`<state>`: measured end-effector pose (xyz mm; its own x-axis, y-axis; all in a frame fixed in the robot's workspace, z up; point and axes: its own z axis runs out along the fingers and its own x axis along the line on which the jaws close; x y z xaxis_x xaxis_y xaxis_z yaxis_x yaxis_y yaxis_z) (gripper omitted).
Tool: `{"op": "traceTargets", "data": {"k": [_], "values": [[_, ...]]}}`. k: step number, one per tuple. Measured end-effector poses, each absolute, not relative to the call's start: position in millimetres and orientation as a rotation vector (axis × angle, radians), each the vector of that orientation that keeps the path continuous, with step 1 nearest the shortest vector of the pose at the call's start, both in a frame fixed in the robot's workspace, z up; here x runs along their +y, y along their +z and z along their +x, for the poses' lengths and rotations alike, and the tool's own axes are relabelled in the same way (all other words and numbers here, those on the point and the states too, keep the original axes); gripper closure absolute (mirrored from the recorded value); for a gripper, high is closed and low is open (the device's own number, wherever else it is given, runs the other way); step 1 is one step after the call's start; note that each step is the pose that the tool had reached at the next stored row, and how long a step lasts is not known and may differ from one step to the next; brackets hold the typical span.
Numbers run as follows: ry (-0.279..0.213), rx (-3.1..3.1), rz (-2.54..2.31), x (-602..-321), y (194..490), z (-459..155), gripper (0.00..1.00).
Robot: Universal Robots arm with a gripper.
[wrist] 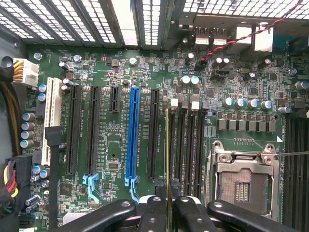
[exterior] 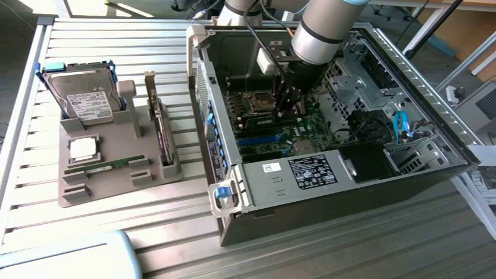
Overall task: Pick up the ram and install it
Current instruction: 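Insert the ram into the slot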
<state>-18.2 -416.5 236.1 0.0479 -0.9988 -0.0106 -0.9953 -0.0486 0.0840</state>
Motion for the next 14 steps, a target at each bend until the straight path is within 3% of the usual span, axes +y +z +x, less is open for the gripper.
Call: {"op": "traceTargets", "data": {"k": [14], "values": [[-0.102,-2.142,2.222,-414.8,233.8,-18.7,0.86]]}}
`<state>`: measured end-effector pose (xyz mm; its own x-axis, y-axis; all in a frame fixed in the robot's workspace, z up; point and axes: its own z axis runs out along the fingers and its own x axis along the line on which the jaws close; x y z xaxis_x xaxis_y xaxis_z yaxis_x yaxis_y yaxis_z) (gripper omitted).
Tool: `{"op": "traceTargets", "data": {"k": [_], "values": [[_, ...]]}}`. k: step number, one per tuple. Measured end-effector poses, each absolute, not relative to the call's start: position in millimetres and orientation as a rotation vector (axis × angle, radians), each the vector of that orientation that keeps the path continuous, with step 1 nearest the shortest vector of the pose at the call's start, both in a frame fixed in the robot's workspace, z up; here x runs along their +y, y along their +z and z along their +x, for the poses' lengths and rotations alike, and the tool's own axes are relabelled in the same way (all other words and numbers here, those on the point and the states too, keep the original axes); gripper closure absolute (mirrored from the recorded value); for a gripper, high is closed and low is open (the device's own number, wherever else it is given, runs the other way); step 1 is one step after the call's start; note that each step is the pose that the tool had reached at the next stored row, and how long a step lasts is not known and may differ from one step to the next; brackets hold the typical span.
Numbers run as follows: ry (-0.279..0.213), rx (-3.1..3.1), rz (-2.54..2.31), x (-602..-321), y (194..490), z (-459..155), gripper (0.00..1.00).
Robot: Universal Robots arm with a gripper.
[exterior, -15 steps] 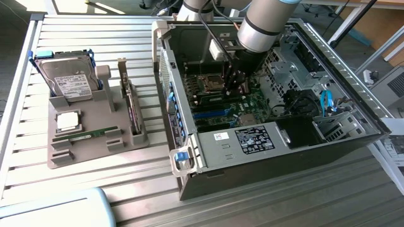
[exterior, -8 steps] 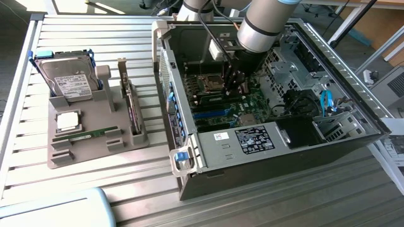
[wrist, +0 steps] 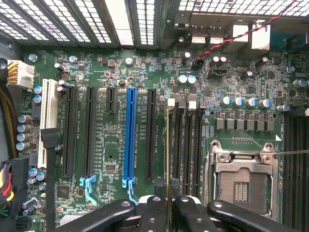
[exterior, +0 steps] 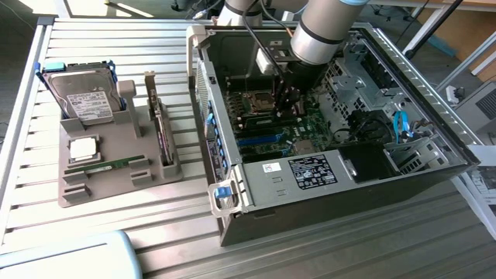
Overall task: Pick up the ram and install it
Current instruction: 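Insert the ram into the slot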
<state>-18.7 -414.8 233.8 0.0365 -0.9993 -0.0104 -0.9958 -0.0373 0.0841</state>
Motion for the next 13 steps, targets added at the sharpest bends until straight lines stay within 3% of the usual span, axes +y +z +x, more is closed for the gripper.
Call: {"op": "traceTargets", "data": {"k": [13], "values": [[-0.102,-2.142,2.222,-413.6,232.1,-17.8,0.86]]}}
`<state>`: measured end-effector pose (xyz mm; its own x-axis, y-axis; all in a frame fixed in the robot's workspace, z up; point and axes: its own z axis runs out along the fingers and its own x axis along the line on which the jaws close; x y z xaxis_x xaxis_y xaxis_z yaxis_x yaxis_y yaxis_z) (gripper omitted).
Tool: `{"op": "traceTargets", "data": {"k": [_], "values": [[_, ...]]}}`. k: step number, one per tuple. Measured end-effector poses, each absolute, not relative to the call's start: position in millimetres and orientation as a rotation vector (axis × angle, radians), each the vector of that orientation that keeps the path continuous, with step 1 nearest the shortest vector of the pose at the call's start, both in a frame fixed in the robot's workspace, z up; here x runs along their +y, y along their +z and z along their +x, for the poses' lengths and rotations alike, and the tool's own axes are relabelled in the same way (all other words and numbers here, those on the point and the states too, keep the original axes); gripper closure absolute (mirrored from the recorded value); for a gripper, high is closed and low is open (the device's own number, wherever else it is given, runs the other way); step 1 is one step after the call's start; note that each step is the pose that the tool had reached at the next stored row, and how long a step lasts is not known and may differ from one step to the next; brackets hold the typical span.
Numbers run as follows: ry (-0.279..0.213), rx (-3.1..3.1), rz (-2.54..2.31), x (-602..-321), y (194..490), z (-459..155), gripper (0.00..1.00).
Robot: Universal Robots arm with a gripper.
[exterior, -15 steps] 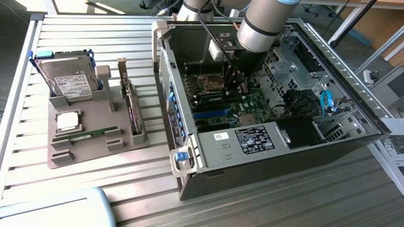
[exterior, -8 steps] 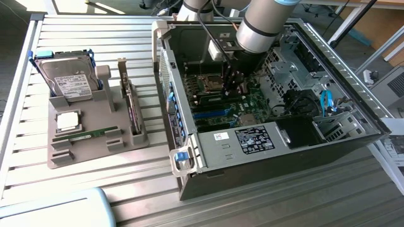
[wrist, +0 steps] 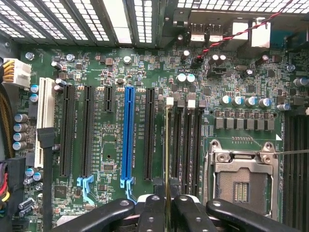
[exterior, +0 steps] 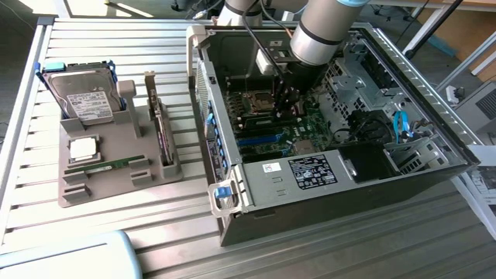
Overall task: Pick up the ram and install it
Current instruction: 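Insert the ram into the slot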
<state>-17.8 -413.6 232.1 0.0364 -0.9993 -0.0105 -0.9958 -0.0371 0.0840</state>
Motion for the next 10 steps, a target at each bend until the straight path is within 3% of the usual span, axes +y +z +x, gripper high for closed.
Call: {"op": "traceTargets", "data": {"k": [10], "values": [[-0.103,-2.170,2.196,-411.8,232.8,-16.5,0.86]]}}
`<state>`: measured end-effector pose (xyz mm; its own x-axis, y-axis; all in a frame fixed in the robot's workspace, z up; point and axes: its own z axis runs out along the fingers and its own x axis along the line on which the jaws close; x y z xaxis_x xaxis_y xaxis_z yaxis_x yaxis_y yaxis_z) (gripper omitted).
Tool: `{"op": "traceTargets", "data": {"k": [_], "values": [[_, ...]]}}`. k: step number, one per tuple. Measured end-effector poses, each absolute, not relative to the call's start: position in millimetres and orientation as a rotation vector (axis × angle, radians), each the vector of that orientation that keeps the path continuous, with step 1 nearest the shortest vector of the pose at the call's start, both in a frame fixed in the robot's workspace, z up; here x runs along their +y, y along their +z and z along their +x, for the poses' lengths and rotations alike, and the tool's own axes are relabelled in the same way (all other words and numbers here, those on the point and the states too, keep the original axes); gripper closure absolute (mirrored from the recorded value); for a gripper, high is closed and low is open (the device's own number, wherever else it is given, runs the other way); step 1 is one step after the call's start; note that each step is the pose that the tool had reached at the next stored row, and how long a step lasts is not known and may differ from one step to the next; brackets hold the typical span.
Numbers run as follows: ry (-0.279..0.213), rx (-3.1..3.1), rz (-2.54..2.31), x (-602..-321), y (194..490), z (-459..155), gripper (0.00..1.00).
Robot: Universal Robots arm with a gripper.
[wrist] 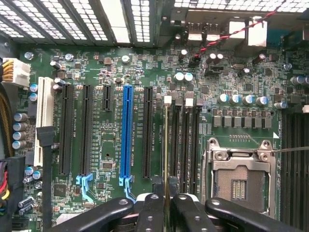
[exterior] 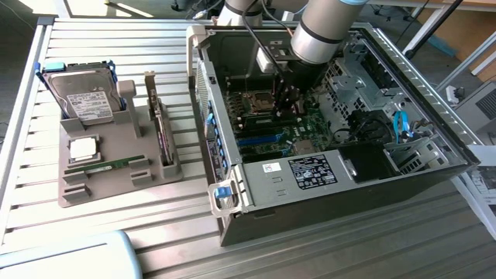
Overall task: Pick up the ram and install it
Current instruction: 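Insert the ram into the slot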
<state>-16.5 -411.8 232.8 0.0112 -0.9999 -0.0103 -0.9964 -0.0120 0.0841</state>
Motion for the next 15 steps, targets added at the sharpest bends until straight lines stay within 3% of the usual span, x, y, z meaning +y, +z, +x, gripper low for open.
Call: {"op": "traceTargets", "data": {"k": [15], "values": [[-0.105,-2.237,2.131,-411.0,231.7,-16.0,0.86]]}}
